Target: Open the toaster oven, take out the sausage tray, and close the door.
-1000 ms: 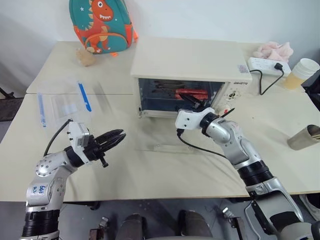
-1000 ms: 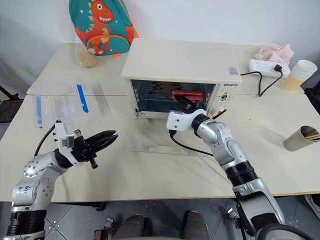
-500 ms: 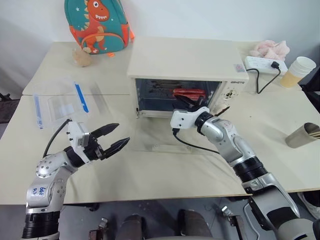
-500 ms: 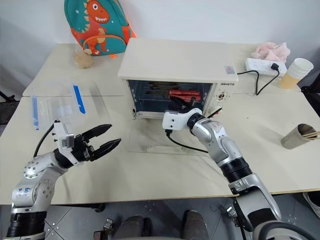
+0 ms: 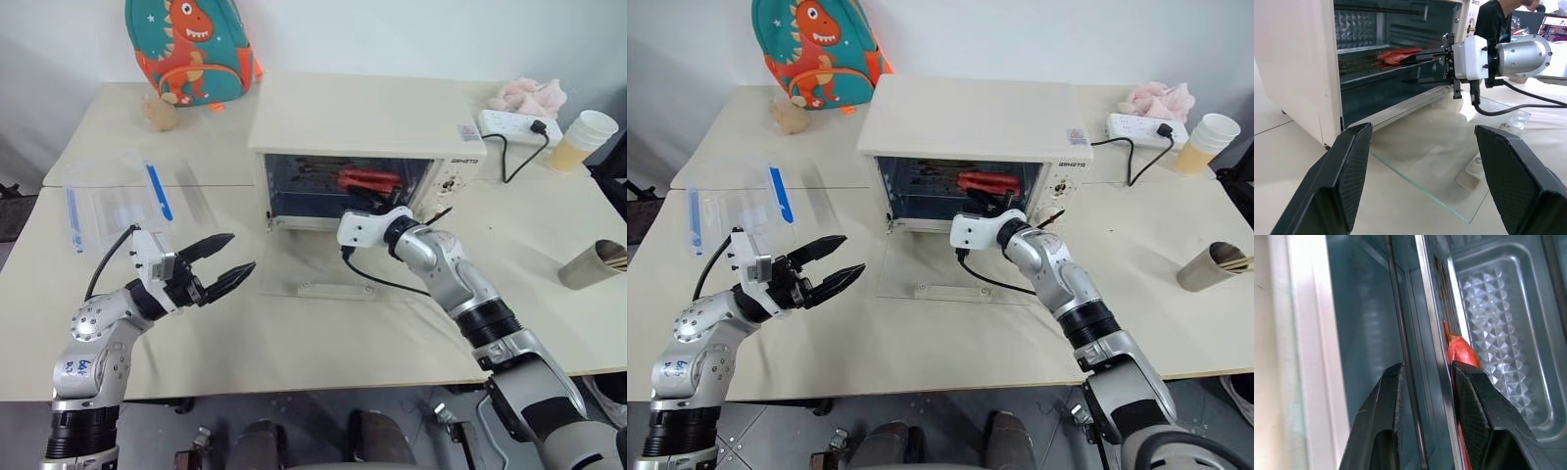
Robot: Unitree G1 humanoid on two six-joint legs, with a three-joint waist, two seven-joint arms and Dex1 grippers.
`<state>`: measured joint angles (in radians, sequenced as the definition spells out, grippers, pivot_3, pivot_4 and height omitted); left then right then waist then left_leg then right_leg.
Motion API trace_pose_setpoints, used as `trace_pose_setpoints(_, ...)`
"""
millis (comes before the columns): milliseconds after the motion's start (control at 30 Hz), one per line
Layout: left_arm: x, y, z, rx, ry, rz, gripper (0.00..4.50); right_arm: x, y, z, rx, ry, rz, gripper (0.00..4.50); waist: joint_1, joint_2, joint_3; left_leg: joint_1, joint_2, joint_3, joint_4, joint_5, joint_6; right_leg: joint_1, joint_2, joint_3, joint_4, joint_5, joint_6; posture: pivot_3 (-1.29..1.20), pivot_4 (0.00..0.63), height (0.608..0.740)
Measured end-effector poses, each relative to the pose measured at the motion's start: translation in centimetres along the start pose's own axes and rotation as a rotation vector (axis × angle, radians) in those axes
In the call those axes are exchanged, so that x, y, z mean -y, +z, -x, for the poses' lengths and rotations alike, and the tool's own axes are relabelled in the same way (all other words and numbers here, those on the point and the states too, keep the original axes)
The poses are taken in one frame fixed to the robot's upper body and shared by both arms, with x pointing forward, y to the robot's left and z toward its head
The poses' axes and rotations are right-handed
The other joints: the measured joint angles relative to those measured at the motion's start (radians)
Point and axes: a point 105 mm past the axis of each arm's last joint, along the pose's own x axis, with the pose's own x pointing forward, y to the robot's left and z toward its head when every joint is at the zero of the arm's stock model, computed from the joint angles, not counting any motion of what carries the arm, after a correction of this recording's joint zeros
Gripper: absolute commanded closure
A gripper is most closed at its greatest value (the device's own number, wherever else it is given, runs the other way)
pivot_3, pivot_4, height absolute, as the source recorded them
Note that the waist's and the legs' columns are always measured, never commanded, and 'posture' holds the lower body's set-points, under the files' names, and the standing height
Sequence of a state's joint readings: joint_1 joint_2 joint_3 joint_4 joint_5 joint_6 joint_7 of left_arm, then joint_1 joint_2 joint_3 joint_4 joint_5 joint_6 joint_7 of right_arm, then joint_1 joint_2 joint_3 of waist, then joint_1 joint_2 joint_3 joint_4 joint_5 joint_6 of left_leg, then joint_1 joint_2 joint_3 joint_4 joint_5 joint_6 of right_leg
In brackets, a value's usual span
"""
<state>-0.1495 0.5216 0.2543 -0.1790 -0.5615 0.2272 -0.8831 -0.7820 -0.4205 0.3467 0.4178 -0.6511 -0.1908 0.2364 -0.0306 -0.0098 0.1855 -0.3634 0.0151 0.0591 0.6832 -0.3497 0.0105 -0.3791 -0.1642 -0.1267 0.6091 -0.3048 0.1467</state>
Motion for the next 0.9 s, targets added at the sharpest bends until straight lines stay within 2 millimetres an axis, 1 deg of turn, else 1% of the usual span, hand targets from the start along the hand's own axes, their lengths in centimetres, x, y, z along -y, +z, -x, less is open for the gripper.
trace_pose_setpoints(100,0.0,0.0,0.0,0.0,0.001,0.0,0.95,0.3,-0.3,-0.3,-0.014,-0.006,0.013,2.97,-0.001,0.0,0.0,-0.002,0.0,0.0,0.0,0.0,0.0,-0.002,0.0,0.0,0.0,0.0,0.0,0.0,0.15,0.74)
trace_pose_setpoints(200,0.0,0.0,0.0,0.0,0.001,0.0,0.95,0.4,0.0,-0.7,-0.01,-0.017,0.03,2.97,-0.001,0.0,0.0,-0.005,0.0,0.0,0.0,0.0,0.0,-0.005,0.0,0.0,0.001,0.0,0.0,0.0,0.15,0.74)
trace_pose_setpoints(267,0.0,0.0,0.0,-0.001,0.001,0.001,0.92,0.0,0.4,-0.9,-0.003,-0.015,0.034,3.35,-0.002,0.0,0.0,-0.006,0.0,0.0,0.0,0.0,0.0,-0.006,0.0,-0.001,0.001,0.0,0.0,0.0,0.15,0.74)
trace_pose_setpoints(300,0.0,0.0,0.0,-0.001,0.001,0.001,0.92,0.2,0.5,-1.0,-0.002,-0.022,0.043,3.58,-0.002,0.0,0.0,-0.007,0.0,0.0,0.0,0.0,0.0,-0.007,0.0,0.0,0.002,0.0,0.0,0.0,0.15,0.74)
trace_pose_setpoints(367,0.0,-0.1,-0.1,0.0,0.004,0.003,0.92,0.6,0.6,-1.2,-0.007,-0.031,0.067,4.25,-0.003,0.0,0.0,-0.006,0.0,0.0,0.0,0.0,0.0,-0.007,0.0,0.0,0.002,0.0,0.0,0.0,0.15,0.74)
trace_pose_setpoints(400,0.0,-0.1,-0.1,0.003,0.007,0.006,0.92,0.7,0.7,-1.3,-0.01,-0.034,0.093,4.47,-0.003,0.0,0.0,-0.006,0.0,0.0,0.0,0.0,-0.001,-0.007,0.0,0.0,0.002,0.0,0.0,0.0,0.15,0.74)
trace_pose_setpoints(600,0.6,-0.9,-0.3,-0.005,-0.002,0.037,0.92,0.8,0.8,-1.4,-0.011,-0.048,0.121,4.47,-0.004,0.0,0.0,-0.007,0.0,0.001,0.0,0.001,-0.001,-0.008,0.001,0.0,0.002,0.0,0.0,0.0,0.15,0.74)
trace_pose_setpoints(800,0.8,-0.9,-0.6,0.006,-0.009,0.041,0.92,0.9,0.8,-1.3,-0.007,-0.037,0.13,4.47,-0.004,0.0,0.0,-0.007,0.0,0.001,0.0,0.001,-0.001,-0.008,0.001,0.0,0.002,0.0,0.0,0.0,0.15,0.74)
trace_pose_setpoints(900,0.7,-0.7,-0.7,0.011,-0.009,0.034,0.92,1.0,1.0,-0.7,0.006,-0.02,0.148,4.47,-0.003,0.0,0.0,-0.009,0.0,0.001,0.0,0.001,-0.001,-0.011,0.001,0.001,0.002,0.0,0.0,0.0,0.15,0.74)
